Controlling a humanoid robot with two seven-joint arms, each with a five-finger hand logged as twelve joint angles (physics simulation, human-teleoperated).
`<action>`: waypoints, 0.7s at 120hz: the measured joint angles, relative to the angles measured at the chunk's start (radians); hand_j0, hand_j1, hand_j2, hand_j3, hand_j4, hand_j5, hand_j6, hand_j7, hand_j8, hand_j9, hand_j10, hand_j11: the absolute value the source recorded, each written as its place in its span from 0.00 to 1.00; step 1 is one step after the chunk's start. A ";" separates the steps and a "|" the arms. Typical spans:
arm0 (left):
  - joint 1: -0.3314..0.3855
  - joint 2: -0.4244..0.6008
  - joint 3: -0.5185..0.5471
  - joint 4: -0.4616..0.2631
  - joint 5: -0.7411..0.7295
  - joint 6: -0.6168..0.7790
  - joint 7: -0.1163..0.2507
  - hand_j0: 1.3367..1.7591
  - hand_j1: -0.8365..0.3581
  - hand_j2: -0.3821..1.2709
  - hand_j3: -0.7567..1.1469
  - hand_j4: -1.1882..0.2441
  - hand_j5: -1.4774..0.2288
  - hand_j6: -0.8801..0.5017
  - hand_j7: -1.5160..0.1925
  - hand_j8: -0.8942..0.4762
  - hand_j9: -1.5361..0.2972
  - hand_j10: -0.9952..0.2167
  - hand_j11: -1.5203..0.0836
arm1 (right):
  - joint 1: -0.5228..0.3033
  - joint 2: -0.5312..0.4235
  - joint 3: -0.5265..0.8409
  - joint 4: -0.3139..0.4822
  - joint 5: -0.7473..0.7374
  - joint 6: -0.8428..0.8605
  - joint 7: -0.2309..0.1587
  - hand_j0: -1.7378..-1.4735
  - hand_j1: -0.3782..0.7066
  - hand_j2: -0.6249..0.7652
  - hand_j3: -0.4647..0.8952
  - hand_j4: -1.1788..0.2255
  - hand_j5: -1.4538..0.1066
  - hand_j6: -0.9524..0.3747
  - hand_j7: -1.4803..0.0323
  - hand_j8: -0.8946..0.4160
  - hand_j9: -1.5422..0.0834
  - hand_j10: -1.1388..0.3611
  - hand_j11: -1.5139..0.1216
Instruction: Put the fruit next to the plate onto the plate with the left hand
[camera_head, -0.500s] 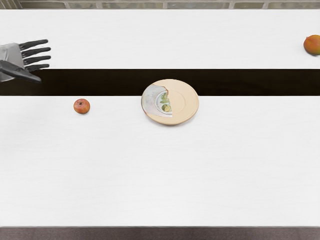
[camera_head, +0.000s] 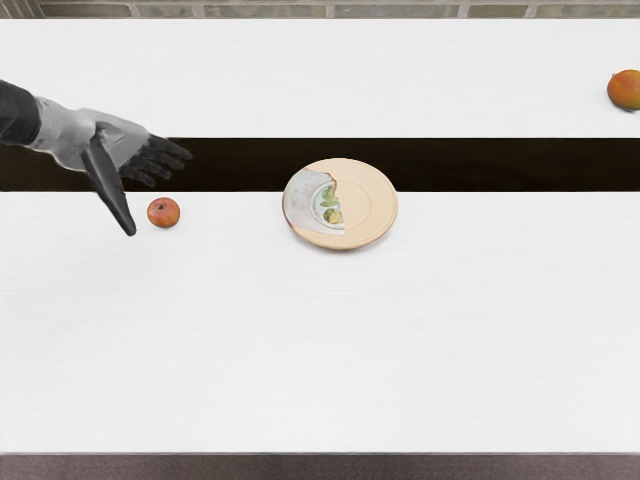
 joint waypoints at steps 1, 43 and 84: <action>0.000 -0.006 0.000 -0.003 0.009 0.000 0.008 0.76 0.96 0.24 0.40 0.80 0.84 0.61 0.86 0.62 0.81 0.79 0.92 | 0.000 0.000 0.000 0.000 0.000 0.000 0.000 0.30 0.03 0.45 0.34 0.84 0.93 0.72 0.98 0.68 0.95 0.76 0.93; -0.029 -0.221 0.018 -0.010 0.311 0.193 0.096 0.76 0.89 0.24 0.40 0.76 0.79 0.56 0.81 0.58 0.77 0.74 0.87 | 0.000 0.000 0.000 0.000 0.000 0.000 0.000 0.30 0.03 0.45 0.34 0.84 0.93 0.72 0.98 0.68 0.95 0.76 0.93; 0.091 -0.335 0.083 0.184 0.442 0.422 0.099 0.76 0.77 0.26 0.40 0.67 0.70 0.47 0.72 0.49 0.68 0.64 0.77 | 0.000 0.000 0.000 0.000 0.000 0.000 0.000 0.30 0.03 0.45 0.34 0.84 0.93 0.72 0.98 0.68 0.95 0.76 0.93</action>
